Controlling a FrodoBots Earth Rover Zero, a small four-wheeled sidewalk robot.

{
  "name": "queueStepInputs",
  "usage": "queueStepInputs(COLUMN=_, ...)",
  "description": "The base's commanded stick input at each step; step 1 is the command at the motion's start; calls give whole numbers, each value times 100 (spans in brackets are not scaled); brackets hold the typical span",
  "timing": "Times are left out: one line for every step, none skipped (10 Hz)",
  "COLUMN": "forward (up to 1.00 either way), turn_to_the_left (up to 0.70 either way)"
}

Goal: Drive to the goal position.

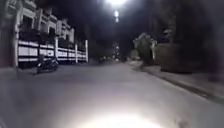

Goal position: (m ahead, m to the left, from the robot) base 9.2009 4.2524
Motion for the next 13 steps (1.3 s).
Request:
queueStepInputs(forward=100, turn_to_the_left=-40)
queueStepInputs(forward=100, turn_to_the_left=-40)
queueStepInputs(forward=100, turn_to_the_left=-40)
queueStepInputs(forward=100, turn_to_the_left=-40)
queueStepInputs(forward=100, turn_to_the_left=-27)
queueStepInputs(forward=100, turn_to_the_left=0)
queueStepInputs(forward=100, turn_to_the_left=0)
queueStepInputs(forward=100, turn_to_the_left=0)
queueStepInputs(forward=100, turn_to_the_left=0)
queueStepInputs(forward=100, turn_to_the_left=0)
queueStepInputs(forward=100, turn_to_the_left=0)
queueStepInputs(forward=100, turn_to_the_left=0)
queueStepInputs(forward=100, turn_to_the_left=15)
